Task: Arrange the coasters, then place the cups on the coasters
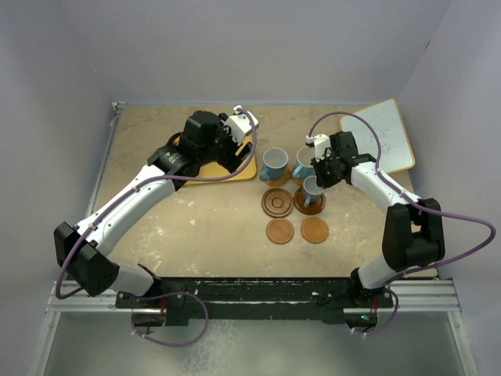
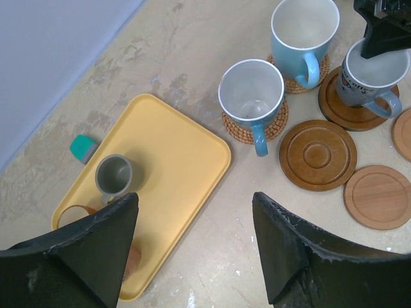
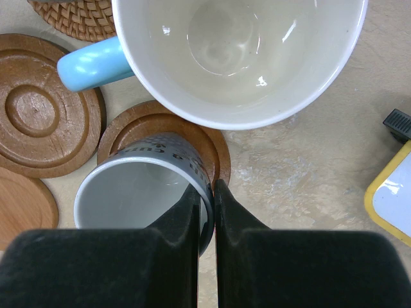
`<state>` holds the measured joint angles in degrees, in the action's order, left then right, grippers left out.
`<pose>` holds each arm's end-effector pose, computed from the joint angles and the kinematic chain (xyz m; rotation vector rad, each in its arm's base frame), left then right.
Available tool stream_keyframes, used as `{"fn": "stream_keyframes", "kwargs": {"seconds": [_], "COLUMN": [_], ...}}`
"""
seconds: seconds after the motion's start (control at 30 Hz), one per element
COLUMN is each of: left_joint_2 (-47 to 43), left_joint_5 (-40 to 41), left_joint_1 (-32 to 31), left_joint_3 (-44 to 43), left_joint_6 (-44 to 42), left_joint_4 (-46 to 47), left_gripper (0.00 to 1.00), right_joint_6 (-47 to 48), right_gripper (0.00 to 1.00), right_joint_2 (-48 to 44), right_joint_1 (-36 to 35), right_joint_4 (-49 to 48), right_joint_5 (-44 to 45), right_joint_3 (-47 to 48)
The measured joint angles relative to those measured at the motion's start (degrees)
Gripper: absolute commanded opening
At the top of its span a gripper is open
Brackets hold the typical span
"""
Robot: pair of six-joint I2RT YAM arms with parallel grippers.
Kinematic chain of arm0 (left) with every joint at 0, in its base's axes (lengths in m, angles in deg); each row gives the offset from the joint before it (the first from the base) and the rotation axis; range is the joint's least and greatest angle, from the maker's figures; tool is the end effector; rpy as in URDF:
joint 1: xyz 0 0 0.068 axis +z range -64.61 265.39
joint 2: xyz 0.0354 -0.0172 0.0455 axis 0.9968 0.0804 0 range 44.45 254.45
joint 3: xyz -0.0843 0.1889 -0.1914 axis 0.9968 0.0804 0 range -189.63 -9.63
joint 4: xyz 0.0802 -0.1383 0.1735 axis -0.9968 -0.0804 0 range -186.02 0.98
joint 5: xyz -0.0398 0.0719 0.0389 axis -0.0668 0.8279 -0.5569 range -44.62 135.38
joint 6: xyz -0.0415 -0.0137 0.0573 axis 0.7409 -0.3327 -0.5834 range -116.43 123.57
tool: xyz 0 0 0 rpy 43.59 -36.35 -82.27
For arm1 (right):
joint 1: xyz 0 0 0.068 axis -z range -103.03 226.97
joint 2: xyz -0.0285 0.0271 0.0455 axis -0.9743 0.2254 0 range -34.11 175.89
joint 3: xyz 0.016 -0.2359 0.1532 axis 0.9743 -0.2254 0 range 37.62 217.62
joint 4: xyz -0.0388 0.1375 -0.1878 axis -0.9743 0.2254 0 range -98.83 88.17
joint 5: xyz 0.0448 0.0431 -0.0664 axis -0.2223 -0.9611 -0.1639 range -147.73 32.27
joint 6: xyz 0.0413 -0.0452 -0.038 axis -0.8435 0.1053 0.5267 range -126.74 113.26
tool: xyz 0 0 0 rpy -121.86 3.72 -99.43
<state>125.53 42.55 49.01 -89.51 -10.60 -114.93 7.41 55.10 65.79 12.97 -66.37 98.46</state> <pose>0.2520 -0.1894 0.3781 0.9059 1.8455 -0.2919 0.3135 0.0711 0.2340 -0.5999 2.3648 0.1614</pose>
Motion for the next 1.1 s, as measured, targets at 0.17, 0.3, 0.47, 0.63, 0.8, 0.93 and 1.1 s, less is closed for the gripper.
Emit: {"fn": "stream_keyframes", "kwargs": {"seconds": [0.17, 0.3, 0.47, 0.63, 0.8, 0.93, 1.1], "left_joint_2": [0.0, 0.0, 0.0, 0.0, 0.0, 0.0, -0.1], "left_joint_5": [0.0, 0.0, -0.2, -0.4, -0.4, -0.4, -0.4], "left_joint_1": [0.0, 0.0, 0.0, 0.0, 0.0, 0.0, 0.0], "left_joint_3": [0.0, 0.0, 0.0, 0.0, 0.0, 0.0, 0.0], "left_joint_6": [0.0, 0.0, 0.0, 0.0, 0.0, 0.0, 0.0], "left_joint_4": [-0.1, -0.3, -0.3, -0.4, -0.4, -0.4, -0.4], "left_gripper": [0.69, 0.70, 0.70, 0.70, 0.70, 0.70, 0.70], "right_joint_6": [0.0, 0.0, 0.0, 0.0, 0.0, 0.0, 0.0], "right_gripper": [0.00, 0.00, 0.00, 0.00, 0.00, 0.00, 0.01], "right_joint_2": [-0.1, -0.1, -0.1, -0.1, -0.3, -0.4, -0.4], "right_joint_1": [0.0, 0.0, 0.0, 0.0, 0.0, 0.0, 0.0], "right_joint_4": [0.7, 1.2, 1.9, 1.9, 1.9, 1.9, 1.9], "right_joint_5": [-0.2, -0.9, -1.4, -1.1, -0.3, 0.3, 0.3], "right_joint_3": [0.1, 0.1, 0.2, 0.2, 0.2, 0.2, 0.2]}}
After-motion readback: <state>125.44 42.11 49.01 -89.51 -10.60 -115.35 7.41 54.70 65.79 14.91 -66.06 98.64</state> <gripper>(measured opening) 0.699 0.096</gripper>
